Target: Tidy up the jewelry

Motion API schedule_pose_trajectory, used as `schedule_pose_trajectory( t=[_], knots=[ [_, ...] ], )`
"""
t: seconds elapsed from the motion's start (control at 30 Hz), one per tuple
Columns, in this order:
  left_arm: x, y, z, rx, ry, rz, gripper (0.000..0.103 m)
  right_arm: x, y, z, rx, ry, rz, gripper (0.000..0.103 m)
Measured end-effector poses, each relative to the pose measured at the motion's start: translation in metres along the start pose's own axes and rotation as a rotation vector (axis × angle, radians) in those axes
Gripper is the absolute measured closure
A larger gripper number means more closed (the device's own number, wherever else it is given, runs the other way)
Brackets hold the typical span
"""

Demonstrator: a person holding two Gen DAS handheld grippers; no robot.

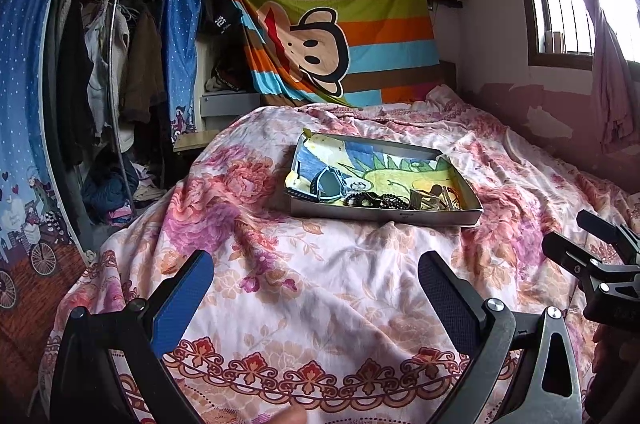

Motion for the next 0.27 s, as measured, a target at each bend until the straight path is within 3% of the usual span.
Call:
schedule_pose_trajectory(
  t=[0.27],
  knots=[
    [-0.0051,-0.0012,-0.0018,-0.005,0.005,-0.005,0.0,-0.0004,0.0004,-0.0005,-0.001,0.0,0.001,0.002]
  ],
)
Point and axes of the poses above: each gripper's, at about its wrist camera, not at the fingertips, and y roughly against the way its jaws point, x to its right, z to its underside, the point moved 7 cm from there along -y, roughly the way its jaws point, and after that the axes turned 1 degree about -y, right-handed, at the moved point
